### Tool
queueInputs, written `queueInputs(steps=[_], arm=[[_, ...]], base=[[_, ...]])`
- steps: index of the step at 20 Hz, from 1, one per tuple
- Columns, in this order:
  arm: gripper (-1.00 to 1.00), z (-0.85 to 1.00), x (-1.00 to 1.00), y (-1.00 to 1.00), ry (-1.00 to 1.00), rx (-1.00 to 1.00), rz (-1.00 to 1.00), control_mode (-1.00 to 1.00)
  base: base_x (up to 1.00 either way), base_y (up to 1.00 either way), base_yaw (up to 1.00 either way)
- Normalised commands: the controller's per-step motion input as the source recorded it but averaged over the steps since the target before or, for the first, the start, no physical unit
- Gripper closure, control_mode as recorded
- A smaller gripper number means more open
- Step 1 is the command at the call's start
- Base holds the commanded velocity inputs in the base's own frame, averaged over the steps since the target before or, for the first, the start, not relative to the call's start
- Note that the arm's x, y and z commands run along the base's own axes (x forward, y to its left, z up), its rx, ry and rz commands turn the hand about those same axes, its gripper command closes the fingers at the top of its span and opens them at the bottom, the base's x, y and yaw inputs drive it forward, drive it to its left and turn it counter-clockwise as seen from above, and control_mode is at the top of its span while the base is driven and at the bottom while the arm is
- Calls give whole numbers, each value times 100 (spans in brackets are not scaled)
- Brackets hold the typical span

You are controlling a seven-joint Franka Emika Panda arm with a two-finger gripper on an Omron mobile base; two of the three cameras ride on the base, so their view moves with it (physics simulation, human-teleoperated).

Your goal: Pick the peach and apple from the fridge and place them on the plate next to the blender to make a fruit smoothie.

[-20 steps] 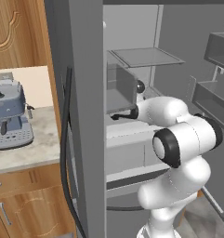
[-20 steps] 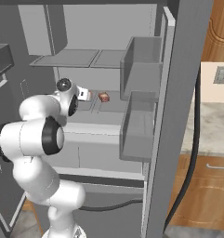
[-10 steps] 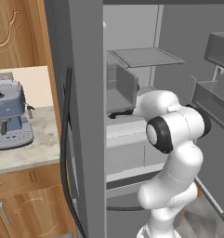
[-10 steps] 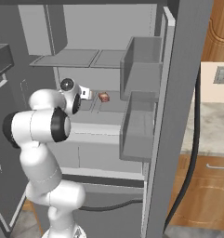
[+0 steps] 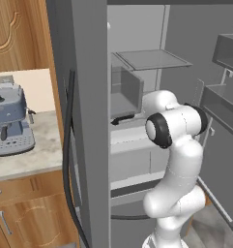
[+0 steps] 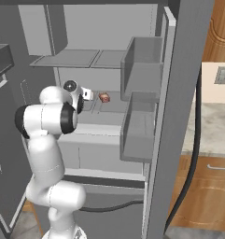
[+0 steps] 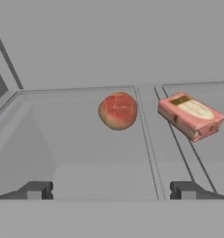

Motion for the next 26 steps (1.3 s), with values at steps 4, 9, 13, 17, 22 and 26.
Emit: queueInputs(steps=[4,9,13,17,22,26], arm=[[-100,-18,41,4,0,0,0,-100],[-100,-11,49,0,3,0,0,-100],[-100,-5,40,0,6,0,0,-100],[-100,-10,45,0,7,0,0,-100],[-100,-22,31,0,9,0,0,-100],[-100,-21,16,-1,7,0,0,-100]], base=[[0,0,0],[0,0,0],[0,0,0],[0,0,0],[0,0,0],[0,0,0]])
